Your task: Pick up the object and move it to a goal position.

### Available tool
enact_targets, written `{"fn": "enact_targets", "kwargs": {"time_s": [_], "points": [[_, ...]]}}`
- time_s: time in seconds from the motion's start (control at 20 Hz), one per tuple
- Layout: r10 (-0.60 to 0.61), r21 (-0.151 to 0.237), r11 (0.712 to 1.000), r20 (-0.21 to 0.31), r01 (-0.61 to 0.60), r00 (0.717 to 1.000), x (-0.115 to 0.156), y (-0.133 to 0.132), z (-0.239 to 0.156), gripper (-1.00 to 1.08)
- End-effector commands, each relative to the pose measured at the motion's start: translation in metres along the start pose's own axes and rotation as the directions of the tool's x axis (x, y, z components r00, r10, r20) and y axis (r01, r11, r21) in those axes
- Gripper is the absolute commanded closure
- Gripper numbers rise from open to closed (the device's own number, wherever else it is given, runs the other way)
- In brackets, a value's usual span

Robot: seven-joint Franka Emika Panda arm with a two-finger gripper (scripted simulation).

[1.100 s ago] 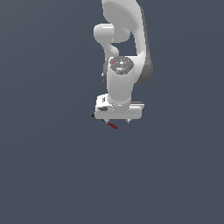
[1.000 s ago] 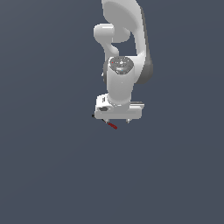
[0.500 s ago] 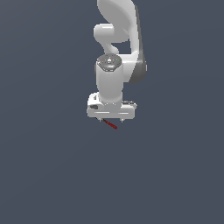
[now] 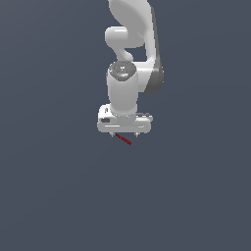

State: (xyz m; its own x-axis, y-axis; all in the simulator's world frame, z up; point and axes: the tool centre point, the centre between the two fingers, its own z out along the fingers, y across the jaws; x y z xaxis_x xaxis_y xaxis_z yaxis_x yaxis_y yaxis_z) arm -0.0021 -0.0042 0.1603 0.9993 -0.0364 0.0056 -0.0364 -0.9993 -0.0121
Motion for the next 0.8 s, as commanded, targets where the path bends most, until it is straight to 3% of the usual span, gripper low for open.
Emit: {"fn": "enact_targets", "kwargs": {"time_s": [0.0,0.45,0.75], "points": [[-0.02,-0.001,1.0,0.001,0.02,1.0,-0.002,0.001,0.002,-0.92],[-0.153,-0.007,0.988,0.003,0.153,0.988,-0.012,0.011,0.017,-0.92],[-0.293,-0.011,0.956,0.007,0.294,0.956,-0.024,0.019,0.031,-0.92]]}}
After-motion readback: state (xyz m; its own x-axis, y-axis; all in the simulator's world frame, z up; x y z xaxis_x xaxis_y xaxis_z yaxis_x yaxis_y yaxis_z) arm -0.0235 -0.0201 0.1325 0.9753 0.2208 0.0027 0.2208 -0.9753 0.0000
